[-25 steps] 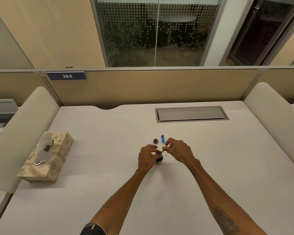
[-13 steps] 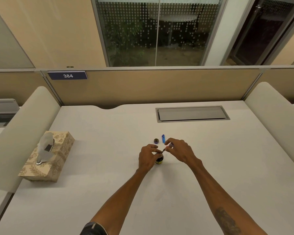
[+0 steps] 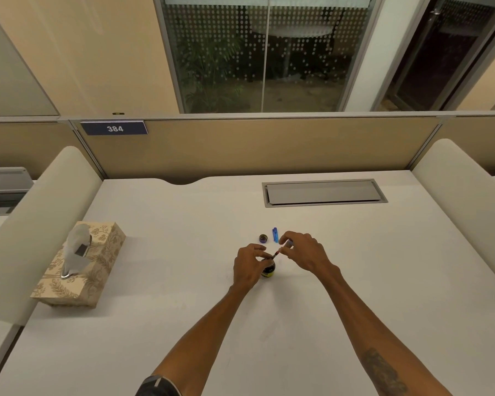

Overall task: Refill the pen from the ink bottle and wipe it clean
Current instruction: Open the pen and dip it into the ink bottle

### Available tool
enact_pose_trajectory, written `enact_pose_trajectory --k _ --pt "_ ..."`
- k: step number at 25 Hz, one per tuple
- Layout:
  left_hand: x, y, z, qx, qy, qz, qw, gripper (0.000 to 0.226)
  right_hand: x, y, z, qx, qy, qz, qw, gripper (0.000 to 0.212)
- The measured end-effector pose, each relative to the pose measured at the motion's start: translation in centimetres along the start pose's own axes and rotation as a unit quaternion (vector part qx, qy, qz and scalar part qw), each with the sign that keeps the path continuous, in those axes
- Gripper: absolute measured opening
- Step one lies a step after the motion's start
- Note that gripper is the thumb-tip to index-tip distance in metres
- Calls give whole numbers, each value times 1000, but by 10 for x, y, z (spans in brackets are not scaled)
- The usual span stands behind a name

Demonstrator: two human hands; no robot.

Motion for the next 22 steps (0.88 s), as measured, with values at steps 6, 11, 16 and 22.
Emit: enact_pose_trajectory --k 6,11,16,22 --pt "0 0 0 3 0 -4 1000 18 -2 2 4 13 46 -8 999 25" --pt "1 0 0 3 -9 -7 1000 20 0 5 1 22 25 -4 999 38" --pt "2 -2 0 4 -12 -2 1000 20 -4 6 3 -24 22 -8 999 18" --pt "2 -2 1 2 -11 -6 1000 21 1 6 4 7 43 -9 999 34"
Point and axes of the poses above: each hand's wrist, its own y-axis away from the middle knuckle, its own x-axis out of the palm, z = x × y, the point moved 7 cm from there along -y, towards the middle knuckle, and after that the axes turned 6 degrees about y, right-handed, at the moved point
